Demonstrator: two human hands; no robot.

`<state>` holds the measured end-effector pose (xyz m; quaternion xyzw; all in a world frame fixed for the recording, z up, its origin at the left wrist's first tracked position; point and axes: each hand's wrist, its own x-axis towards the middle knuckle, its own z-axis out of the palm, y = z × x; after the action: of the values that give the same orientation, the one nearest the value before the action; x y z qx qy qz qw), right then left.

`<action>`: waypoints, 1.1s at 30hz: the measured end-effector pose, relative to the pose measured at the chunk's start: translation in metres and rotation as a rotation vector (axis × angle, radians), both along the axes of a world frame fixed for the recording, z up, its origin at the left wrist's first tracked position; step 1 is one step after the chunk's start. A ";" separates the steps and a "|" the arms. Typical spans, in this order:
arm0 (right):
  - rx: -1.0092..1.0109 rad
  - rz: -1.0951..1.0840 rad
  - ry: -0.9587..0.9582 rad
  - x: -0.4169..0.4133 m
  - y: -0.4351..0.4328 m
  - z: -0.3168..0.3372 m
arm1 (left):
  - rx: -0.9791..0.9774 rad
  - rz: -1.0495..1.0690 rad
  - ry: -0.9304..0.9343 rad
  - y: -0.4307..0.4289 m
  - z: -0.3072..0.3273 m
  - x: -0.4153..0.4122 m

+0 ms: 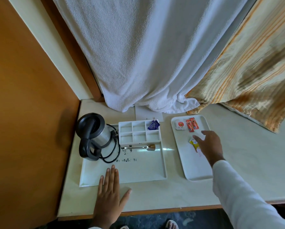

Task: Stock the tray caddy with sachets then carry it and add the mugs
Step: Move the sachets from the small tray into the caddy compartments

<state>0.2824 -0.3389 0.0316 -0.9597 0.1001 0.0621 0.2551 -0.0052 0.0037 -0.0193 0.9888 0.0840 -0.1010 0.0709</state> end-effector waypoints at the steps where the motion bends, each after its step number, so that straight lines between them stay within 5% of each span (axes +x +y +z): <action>1: -0.037 0.061 0.064 0.000 -0.005 0.002 | 0.001 -0.001 0.001 0.000 0.000 0.000; 6: -0.133 0.233 0.165 0.005 -0.004 0.010 | 0.013 -0.002 0.013 0.000 -0.001 0.001; 17: 0.124 0.080 0.364 0.006 -0.001 0.009 | 0.000 0.009 0.020 0.002 -0.005 0.001; 25: 0.774 0.060 0.256 0.002 0.082 0.066 | -0.005 0.019 0.008 0.001 -0.006 -0.001; 33: 0.724 -0.176 0.189 -0.023 0.147 0.022 | 0.007 0.013 0.017 0.001 -0.004 0.000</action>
<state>0.2599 -0.1916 0.0537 -0.7852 0.1769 0.1596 0.5716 -0.0053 0.0047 -0.0232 0.9875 0.0916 -0.1087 0.0677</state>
